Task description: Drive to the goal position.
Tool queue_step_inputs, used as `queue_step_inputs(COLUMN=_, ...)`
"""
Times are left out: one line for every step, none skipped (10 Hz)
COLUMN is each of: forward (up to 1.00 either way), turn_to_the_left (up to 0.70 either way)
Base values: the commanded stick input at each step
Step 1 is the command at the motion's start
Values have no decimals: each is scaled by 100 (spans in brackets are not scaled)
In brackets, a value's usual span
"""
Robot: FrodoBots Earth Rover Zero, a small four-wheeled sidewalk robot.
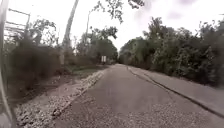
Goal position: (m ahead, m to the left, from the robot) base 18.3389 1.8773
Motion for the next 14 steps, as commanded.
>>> queue_step_inputs(forward=70, turn_to_the_left=-2)
queue_step_inputs(forward=70, turn_to_the_left=-2)
queue_step_inputs(forward=70, turn_to_the_left=-2)
queue_step_inputs(forward=70, turn_to_the_left=-2)
queue_step_inputs(forward=70, turn_to_the_left=-2)
queue_step_inputs(forward=70, turn_to_the_left=-2)
queue_step_inputs(forward=70, turn_to_the_left=-2)
queue_step_inputs(forward=70, turn_to_the_left=-2)
queue_step_inputs(forward=70, turn_to_the_left=-2)
queue_step_inputs(forward=70, turn_to_the_left=-2)
queue_step_inputs(forward=70, turn_to_the_left=-2)
queue_step_inputs(forward=70, turn_to_the_left=-2)
queue_step_inputs(forward=70, turn_to_the_left=-2)
queue_step_inputs(forward=70, turn_to_the_left=-2)
